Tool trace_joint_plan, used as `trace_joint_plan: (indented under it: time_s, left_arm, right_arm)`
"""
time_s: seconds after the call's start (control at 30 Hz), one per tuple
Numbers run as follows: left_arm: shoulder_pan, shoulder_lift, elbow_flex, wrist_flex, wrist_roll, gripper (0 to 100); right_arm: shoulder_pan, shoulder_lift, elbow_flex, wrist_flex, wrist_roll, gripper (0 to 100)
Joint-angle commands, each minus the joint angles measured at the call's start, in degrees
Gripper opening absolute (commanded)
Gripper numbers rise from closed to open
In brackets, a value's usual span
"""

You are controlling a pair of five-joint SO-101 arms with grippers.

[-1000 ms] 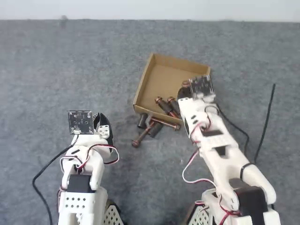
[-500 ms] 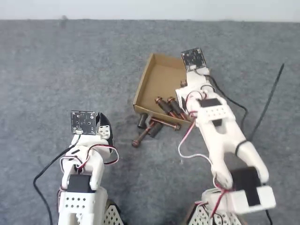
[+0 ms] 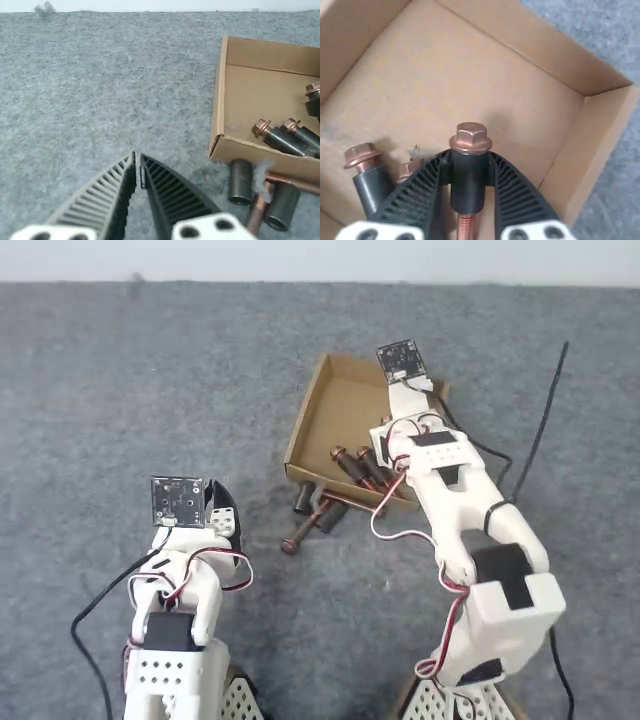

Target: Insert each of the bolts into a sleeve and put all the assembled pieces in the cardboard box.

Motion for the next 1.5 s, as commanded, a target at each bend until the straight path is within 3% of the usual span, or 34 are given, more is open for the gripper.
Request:
trace_joint_plan:
  time_s: [0.0, 0.17, 0.53, 0.87, 1.27, 1.47]
  left_arm:
    - [-0.2, -0.5, -0.7, -1.3, -0.5, 1]
    - [-0.2, -0.5, -0.7, -1.3, -0.5, 1]
    - [-0.2, -0.5, -0.7, -1.3, -0.5, 1]
    - [-0.2, -0.5, -0.7, -1.4, -3.1, 1]
    - [-0.4, -0.5, -0.7, -0.5, -3.3, 1]
    - [-0.5, -0.6, -0.7, 1.7, -3.3, 1]
  right_arm:
    - [0.8, -0.9, -4.8, 0.2, 0.9, 1.0]
    - [0.9, -0.8, -4.7, 0.3, 0.9, 11.6]
    - [0.7, -7.2, -1.8, 0.7, 1.1, 4.2]
    - [-4.1, -26.2, -0.2, 27.2, 0.9, 4.1]
    - [-17.5, -31.5, -0.2, 52.5, 1.4, 4.1]
    - [-20.2, -33.0, -0.2, 59.2, 11.9, 4.1]
